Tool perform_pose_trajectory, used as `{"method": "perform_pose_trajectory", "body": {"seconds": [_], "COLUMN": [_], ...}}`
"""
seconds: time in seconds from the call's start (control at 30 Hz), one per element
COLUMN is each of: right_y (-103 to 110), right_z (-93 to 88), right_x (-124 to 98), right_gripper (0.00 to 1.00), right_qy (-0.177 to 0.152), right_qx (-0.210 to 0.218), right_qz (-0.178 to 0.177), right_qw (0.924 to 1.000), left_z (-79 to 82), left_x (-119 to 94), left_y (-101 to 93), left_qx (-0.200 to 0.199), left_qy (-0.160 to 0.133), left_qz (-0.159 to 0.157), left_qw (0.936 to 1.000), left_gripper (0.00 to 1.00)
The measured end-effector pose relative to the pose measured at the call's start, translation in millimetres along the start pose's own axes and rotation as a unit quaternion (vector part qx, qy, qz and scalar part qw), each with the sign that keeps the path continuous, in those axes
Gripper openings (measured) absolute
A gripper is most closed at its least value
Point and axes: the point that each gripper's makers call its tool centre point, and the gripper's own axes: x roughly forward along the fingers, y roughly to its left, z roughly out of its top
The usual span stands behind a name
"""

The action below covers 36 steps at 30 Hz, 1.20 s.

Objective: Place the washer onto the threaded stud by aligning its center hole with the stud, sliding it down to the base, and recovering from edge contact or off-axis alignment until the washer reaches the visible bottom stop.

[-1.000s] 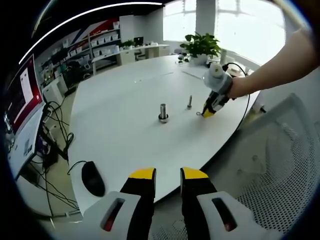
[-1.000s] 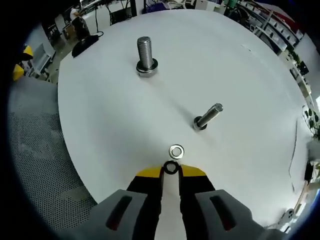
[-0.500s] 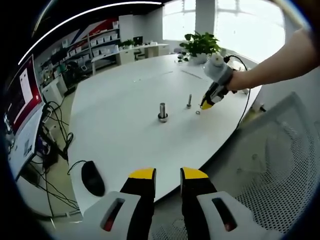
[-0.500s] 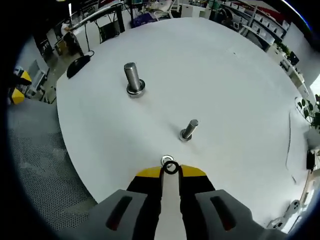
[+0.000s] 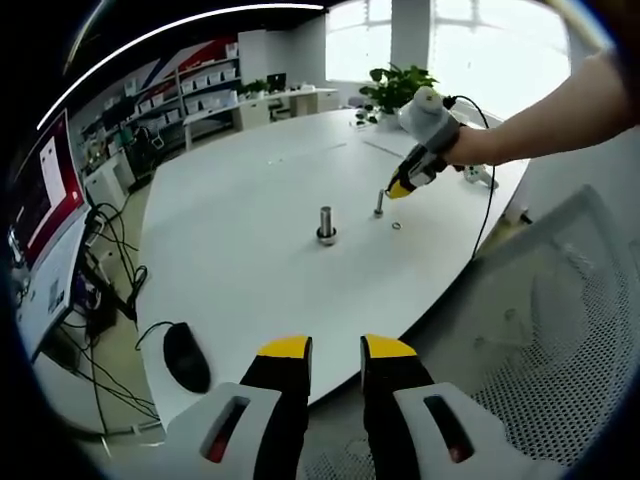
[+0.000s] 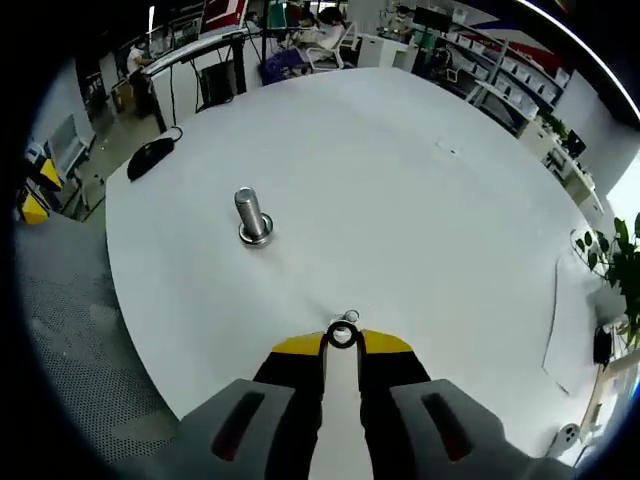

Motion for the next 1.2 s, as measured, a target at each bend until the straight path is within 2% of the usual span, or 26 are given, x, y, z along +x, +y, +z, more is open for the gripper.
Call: {"method": "perform_pose_trajectory", "body": {"seconds": [0.93,1.2], "right_y": [-4.7,-3.6], "right_z": [4.5,-0.5], "right_x": [11.1,18.8], "right_gripper": [0.14,0.14], "right_qy": [0.015,0.028], "right_qx": [-0.007,-0.009], "right_qz": [0.0,0.004], "right_qw": [0.9999,0.9996], "left_z": [0.2,0.4], "left_x": [0.6,0.4], "left_y": [0.2,0.6], "left_qx": [-0.001,-0.002], "left_qy": [0.0,0.0], "left_qz": [0.0,0.0], "left_qw": [1.0,1.0], "left_gripper": [0.17,0.17]}}
